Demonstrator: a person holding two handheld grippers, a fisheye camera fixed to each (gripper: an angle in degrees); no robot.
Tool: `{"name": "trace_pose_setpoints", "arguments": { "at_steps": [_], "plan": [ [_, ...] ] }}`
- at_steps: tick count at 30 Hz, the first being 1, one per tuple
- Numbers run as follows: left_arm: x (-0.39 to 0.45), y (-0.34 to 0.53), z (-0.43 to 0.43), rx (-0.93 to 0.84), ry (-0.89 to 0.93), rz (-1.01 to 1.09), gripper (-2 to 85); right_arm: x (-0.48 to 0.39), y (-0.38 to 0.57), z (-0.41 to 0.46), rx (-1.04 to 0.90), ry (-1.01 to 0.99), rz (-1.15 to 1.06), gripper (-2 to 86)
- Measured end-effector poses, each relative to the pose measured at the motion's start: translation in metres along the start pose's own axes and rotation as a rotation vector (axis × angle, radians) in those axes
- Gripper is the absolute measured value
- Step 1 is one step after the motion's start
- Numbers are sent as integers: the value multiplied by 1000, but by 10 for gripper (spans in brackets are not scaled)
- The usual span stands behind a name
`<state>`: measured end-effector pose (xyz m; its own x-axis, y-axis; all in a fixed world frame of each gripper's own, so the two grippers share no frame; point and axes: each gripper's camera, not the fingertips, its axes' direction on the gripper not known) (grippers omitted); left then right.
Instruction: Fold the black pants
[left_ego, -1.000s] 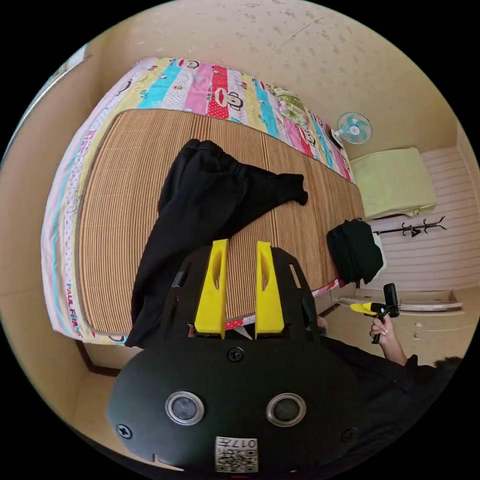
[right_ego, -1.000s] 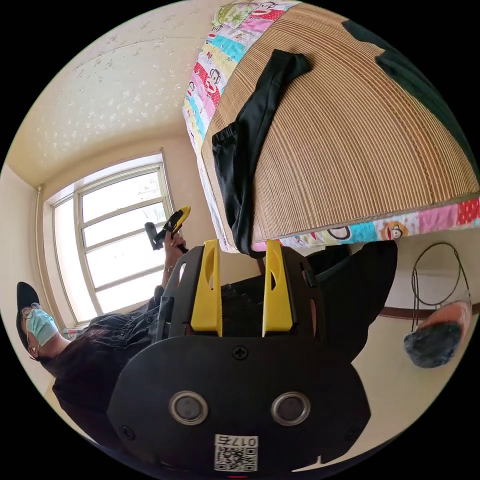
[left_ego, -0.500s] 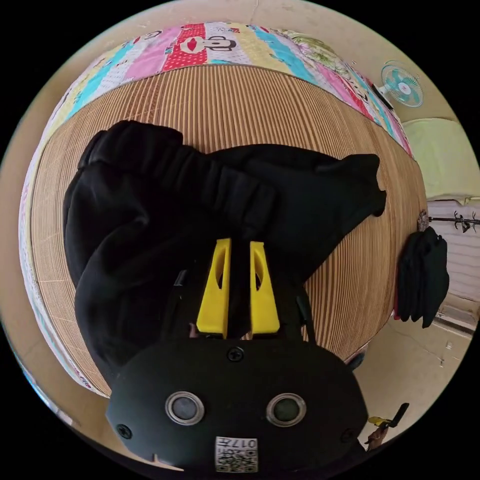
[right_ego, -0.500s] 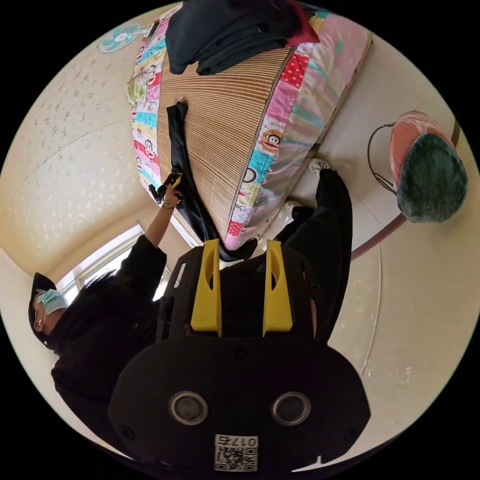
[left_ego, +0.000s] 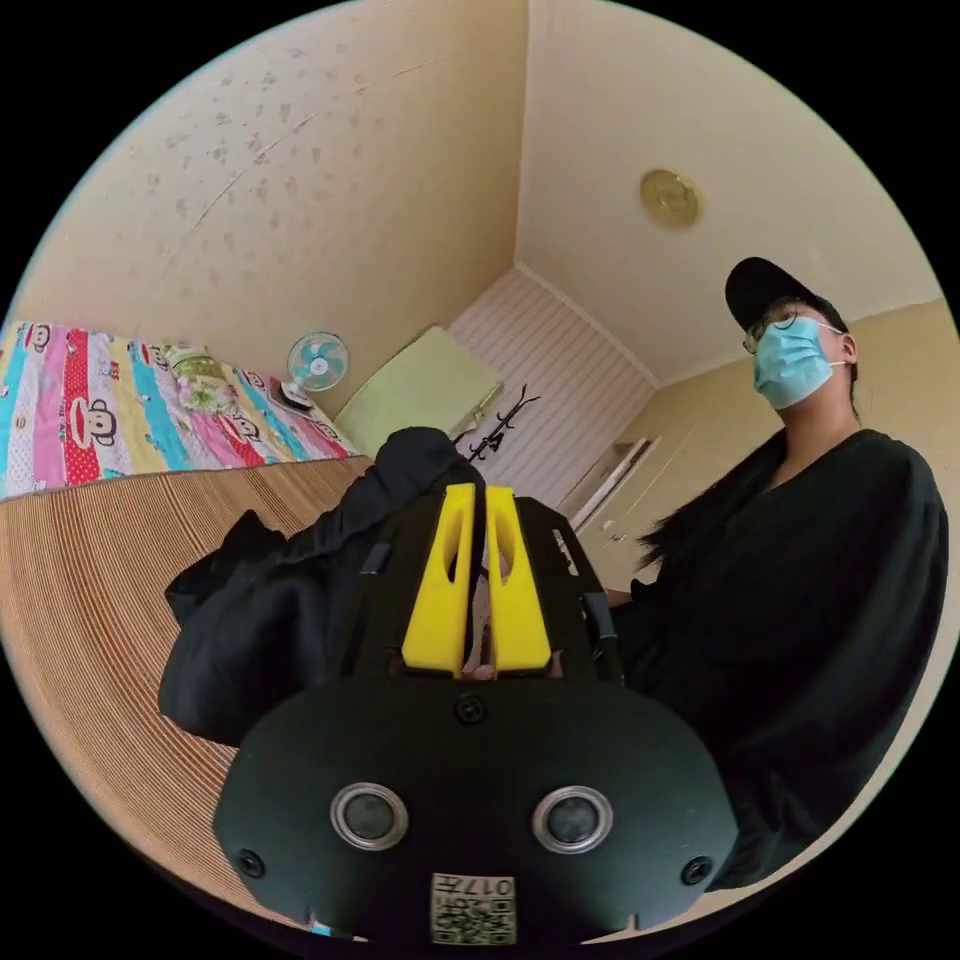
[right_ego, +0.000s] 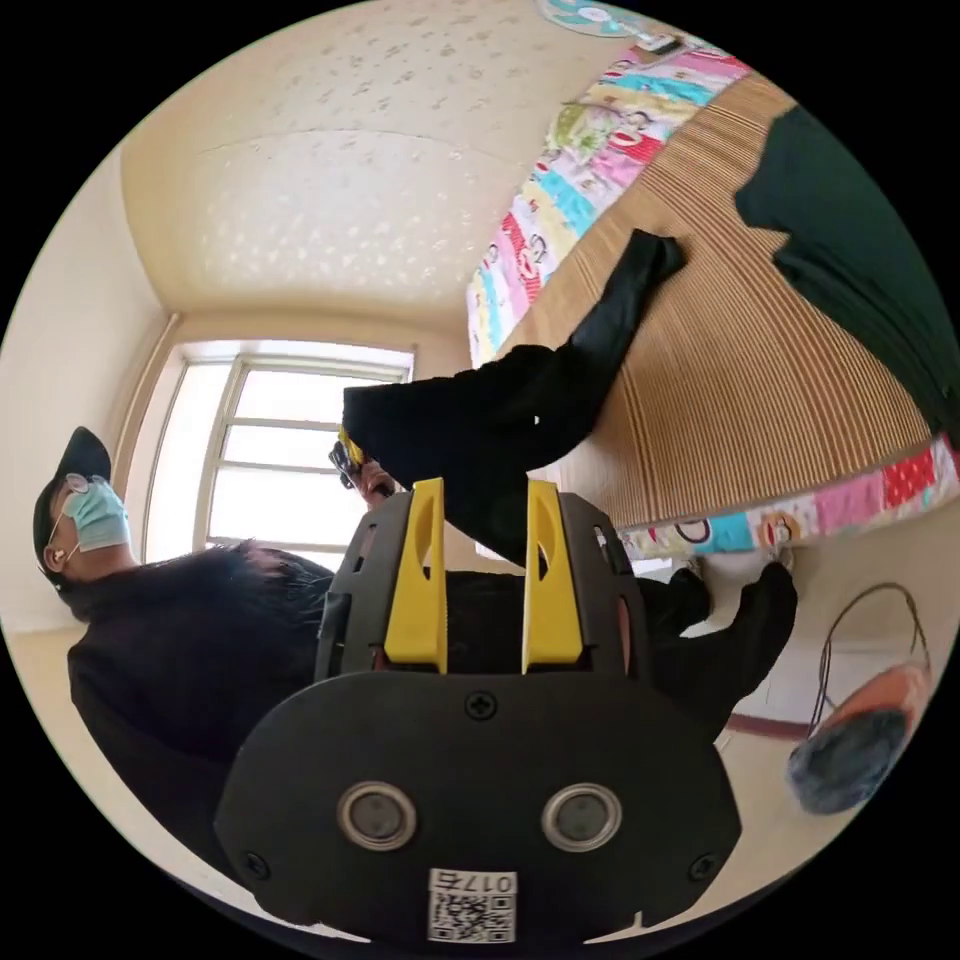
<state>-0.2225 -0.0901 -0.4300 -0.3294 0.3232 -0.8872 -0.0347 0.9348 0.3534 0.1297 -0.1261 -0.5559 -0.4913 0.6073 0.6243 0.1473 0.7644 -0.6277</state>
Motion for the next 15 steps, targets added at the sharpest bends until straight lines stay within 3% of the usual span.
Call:
{"name": "trace_pose_setpoints", "arguments": {
  "at_steps": [5, 9, 12, 15],
  "plan": [
    [115, -16, -28, 230, 179, 202, -3, -70, -15, 27, -152, 14, -373, 132],
    [198, -37, -28, 298, 259, 345, 0, -109, 13, 47, -276, 232, -617, 139],
    [245, -55, -20, 282, 379, 430, 1, -112, 32, 37, -198, 342, -664, 144],
    [283, -71, -9, 272, 519, 476, 2, -105, 20, 17, -108, 158, -636, 157]
  ]
}}
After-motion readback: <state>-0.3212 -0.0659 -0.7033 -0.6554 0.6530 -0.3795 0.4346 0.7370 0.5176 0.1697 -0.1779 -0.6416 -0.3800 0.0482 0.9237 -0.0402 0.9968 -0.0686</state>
